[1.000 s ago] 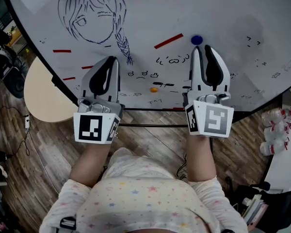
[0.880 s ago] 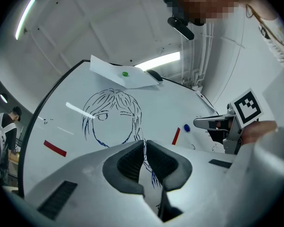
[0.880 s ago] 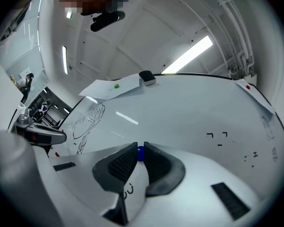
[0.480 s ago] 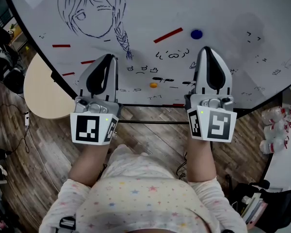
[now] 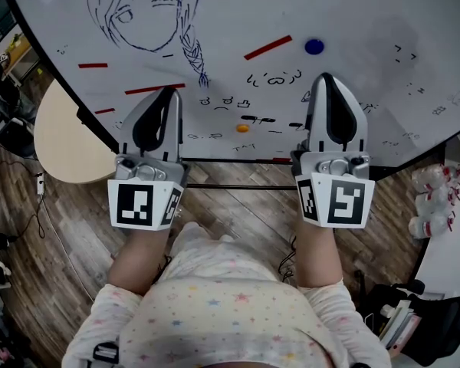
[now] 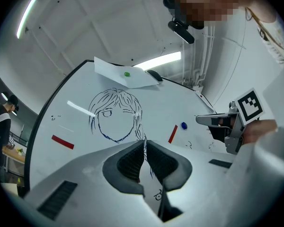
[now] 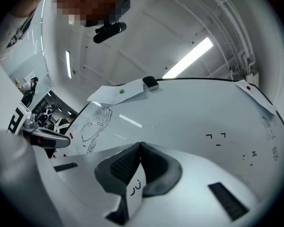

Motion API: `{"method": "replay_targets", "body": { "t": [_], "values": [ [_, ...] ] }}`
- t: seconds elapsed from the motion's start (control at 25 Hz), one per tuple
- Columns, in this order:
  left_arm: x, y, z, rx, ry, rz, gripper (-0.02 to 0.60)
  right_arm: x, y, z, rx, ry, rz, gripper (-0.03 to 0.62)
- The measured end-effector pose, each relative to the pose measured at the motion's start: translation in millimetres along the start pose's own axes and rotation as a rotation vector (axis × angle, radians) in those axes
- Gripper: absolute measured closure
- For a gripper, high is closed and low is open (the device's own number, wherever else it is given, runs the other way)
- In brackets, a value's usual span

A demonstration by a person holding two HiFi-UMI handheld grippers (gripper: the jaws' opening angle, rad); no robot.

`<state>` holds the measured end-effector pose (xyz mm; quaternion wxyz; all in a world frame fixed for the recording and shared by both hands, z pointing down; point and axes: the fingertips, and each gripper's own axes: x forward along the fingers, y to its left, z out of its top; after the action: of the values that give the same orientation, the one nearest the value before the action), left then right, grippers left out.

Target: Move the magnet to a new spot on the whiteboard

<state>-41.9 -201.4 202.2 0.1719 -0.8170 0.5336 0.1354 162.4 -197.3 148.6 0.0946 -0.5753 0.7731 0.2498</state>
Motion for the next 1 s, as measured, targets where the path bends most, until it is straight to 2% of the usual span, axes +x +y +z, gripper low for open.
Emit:
{"method": "replay_targets", "body": {
  "t": [0.32, 0.8, 1.0],
  "values": [
    [-6, -1, -15, -0.006, 0.019, -0.015, 0.555, -8, 10, -16, 0.002, 0.015, 0.014, 0.594],
    [-24, -4, -50, -0.055, 0.064, -0.024, 0.555, -29, 19, -57, 0.051, 0.079, 0.005, 0.594],
    [-30, -7, -69, -0.041, 0.1, -0.027, 0.555, -39, 18, -76, 0.065, 0.104, -0.013, 0.594]
  ]
}}
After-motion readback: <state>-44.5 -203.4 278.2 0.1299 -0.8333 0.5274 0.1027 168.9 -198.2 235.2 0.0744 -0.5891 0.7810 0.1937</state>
